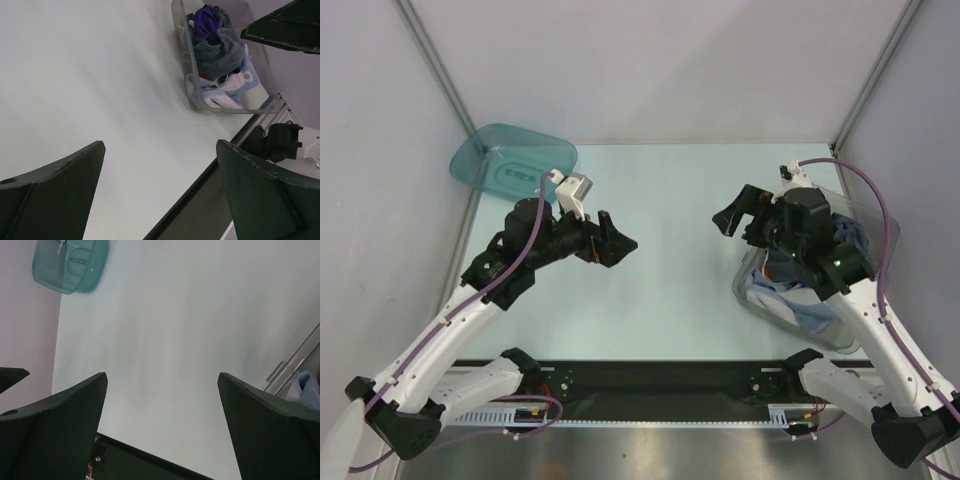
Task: Fold and stack the towels
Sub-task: Grab crumpled towel
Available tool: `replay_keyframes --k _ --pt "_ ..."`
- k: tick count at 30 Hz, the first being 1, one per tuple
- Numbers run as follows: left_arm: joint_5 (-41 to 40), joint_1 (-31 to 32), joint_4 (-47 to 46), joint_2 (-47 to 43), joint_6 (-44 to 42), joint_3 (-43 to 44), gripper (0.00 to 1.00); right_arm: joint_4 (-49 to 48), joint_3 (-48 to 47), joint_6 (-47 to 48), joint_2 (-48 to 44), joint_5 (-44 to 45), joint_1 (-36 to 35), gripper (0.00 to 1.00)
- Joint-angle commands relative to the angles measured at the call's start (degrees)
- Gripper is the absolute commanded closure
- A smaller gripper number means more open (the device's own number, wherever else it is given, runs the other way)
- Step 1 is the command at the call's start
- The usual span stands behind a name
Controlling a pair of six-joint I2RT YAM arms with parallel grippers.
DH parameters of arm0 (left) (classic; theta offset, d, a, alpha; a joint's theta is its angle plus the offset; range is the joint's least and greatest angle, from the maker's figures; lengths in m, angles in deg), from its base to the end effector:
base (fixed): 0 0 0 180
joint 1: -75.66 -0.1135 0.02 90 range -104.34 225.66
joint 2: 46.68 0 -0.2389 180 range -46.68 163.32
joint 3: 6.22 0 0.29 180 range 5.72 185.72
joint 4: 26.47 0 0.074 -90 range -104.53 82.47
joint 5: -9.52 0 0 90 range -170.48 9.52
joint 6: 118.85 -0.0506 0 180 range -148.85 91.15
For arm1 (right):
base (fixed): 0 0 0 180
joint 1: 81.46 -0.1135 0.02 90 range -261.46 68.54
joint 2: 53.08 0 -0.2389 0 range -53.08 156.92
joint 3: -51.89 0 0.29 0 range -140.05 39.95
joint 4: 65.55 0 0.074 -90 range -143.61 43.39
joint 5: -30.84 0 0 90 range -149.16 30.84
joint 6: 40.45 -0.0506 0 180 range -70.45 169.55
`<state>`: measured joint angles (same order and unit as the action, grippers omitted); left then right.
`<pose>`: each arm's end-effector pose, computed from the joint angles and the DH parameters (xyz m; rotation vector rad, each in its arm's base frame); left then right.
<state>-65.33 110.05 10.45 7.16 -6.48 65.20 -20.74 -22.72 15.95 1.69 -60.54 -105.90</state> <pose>0.2165 -0.1642 0.3533 0.3962 1.9660 -0.9063 0.2434 0.1120 0.3545 0.1495 2.0655 0.6622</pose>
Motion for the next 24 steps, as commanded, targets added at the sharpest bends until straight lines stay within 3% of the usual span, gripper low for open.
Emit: replay_keyframes --k 1,6,9,12,16,19,21,24 --pt "-1.7 0.2 -0.2 -1.2 -0.9 2.1 0.0 0.4 0.1 -1.4 -1.7 1.4 0.4 0.0" --pt "-2.1 0.2 1.0 -1.5 -1.5 2.0 0.0 7.4 -3.4 -3.7 0.3 16.9 0.9 0.0" --pt "-2.1 0.2 0.3 -2.9 -1.4 0.6 0.0 12.8 -6.2 -5.3 6.5 22.6 4.0 0.01" --pt "-1.6 0.2 0.3 -3.6 -1.2 -0.7 0.0 17.9 -9.1 -6.7 11.8 21.7 15.1 0.05" --pt "-0.6 0.2 1.6 -4.3 -1.8 -1.3 0.0 15.2 -6.6 -3.9 12.3 21.2 27.3 0.3" --pt "-1.0 0.2 2.5 -5.4 -2.4 -1.8 0.0 14.1 -3.2 -5.6 11.3 19.2 34.6 0.35" --pt "-1.5 0.2 2.8 -6.0 -2.6 -2.4 0.0 12.1 0.4 -5.5 11.6 11.5 42.1 0.4" --pt "-2.5 0.2 2.6 -6.9 -2.9 -3.4 0.0 9.7 2.8 -4.7 11.6 9.8 44.8 0.46"
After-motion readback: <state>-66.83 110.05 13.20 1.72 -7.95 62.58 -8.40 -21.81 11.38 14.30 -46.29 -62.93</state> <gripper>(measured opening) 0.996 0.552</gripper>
